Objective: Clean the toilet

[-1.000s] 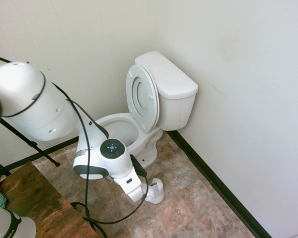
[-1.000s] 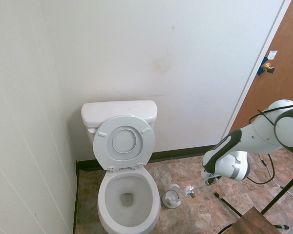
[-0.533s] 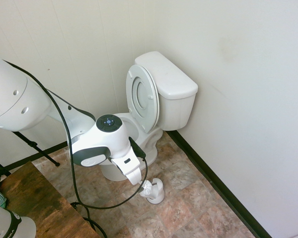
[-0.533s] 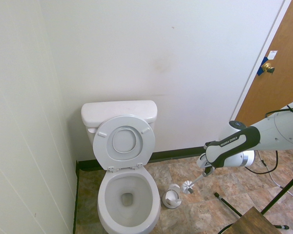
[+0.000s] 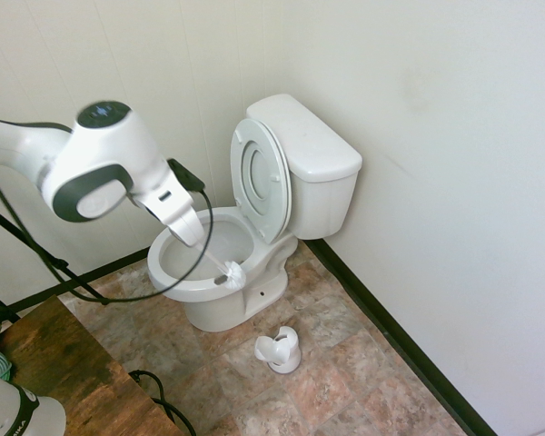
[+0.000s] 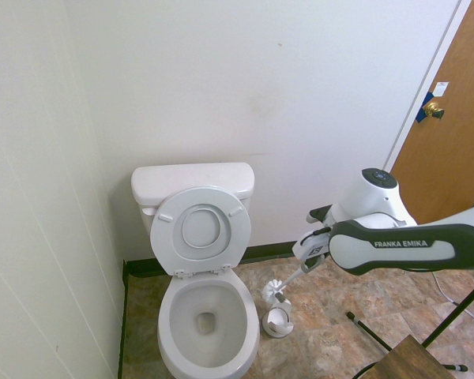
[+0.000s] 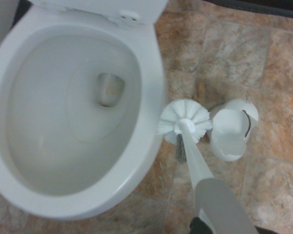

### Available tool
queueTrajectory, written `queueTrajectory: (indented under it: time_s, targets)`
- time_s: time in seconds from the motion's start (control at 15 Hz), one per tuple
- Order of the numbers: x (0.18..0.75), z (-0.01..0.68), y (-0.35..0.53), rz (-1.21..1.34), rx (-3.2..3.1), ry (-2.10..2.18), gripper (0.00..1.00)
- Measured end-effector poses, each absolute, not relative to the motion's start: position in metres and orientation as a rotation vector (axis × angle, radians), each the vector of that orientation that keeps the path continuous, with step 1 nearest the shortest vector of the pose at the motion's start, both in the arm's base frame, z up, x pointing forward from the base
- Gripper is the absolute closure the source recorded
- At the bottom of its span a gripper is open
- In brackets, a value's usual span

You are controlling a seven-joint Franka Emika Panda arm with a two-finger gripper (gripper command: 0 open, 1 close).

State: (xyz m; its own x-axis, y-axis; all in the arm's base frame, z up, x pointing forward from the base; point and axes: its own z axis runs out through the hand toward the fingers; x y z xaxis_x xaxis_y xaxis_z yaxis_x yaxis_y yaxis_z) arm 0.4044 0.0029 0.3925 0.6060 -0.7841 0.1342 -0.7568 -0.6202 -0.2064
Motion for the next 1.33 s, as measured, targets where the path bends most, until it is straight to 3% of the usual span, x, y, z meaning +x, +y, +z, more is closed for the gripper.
queueTrajectory:
  time_s: [0.2, 0.4, 0.93, 1.33]
  targets:
    - [0.374, 0.444, 0.067, -0.352, -2.7, 1.221, 1.0]
    - [0.372, 0.45, 0.109, -0.366, -2.69, 1.172, 1.0]
    - [0.413, 0.428, 0.169, -0.414, -2.641, 1.144, 1.0]
    - [0.495, 0.346, 0.176, -0.369, -2.654, 1.31, 1.0]
